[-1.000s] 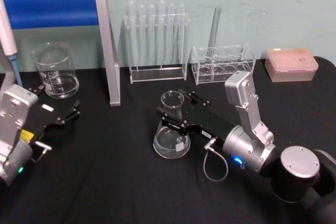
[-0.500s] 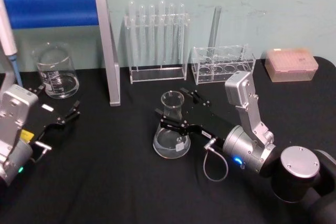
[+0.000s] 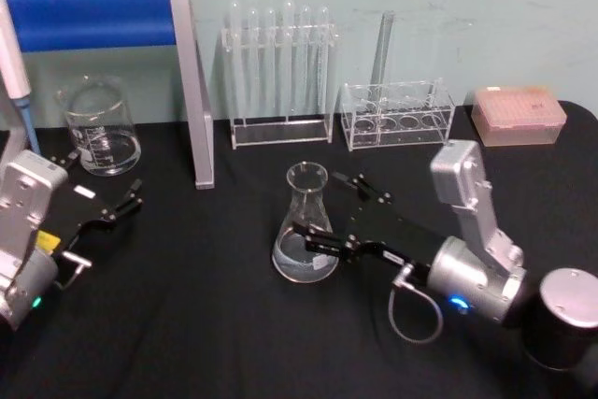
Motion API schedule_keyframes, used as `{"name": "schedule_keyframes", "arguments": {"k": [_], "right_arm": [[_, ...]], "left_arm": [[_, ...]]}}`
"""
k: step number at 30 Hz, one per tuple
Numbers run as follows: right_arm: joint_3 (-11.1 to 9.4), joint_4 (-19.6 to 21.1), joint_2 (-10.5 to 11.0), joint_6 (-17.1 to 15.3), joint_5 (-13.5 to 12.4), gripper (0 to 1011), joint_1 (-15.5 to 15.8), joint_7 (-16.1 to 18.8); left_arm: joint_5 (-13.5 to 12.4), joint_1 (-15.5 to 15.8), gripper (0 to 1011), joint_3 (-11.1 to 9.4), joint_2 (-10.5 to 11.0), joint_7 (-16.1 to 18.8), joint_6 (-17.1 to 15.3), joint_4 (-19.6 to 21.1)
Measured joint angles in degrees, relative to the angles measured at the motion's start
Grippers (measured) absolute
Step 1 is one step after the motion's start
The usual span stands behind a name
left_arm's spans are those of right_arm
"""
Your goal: Grasp the erlenmeyer flask with one hand, shake it three times, then place it back.
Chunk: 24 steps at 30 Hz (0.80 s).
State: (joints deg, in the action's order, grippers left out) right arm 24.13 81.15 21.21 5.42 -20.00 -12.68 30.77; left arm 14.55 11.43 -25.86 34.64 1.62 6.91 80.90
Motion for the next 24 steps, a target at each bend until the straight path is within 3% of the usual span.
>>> {"name": "schedule_keyframes", "arguments": {"k": [8, 13, 20, 24], "right_arm": [[-1.2, 3.9, 4.8, 0.2, -1.7, 1003, 2.9, 1.3], [-3.0, 5.2, 5.7, 0.5, -2.2, 1003, 4.2, -0.9], [-6.5, 5.8, 3.3, 2.1, -1.0, 1003, 5.1, -7.9], [-8.0, 4.1, 0.0, 2.9, 2.7, 1002, 4.6, -14.9]], "left_arm": [[0.0, 0.0, 1001, 0.0, 0.0, 0.0, 0.0, 0.0], [0.0, 0.0, 1001, 0.0, 0.0, 0.0, 0.0, 0.0], [0.0, 0.0, 1001, 0.0, 0.0, 0.0, 0.0, 0.0], [0.0, 0.0, 1001, 0.0, 0.0, 0.0, 0.0, 0.0]]}}
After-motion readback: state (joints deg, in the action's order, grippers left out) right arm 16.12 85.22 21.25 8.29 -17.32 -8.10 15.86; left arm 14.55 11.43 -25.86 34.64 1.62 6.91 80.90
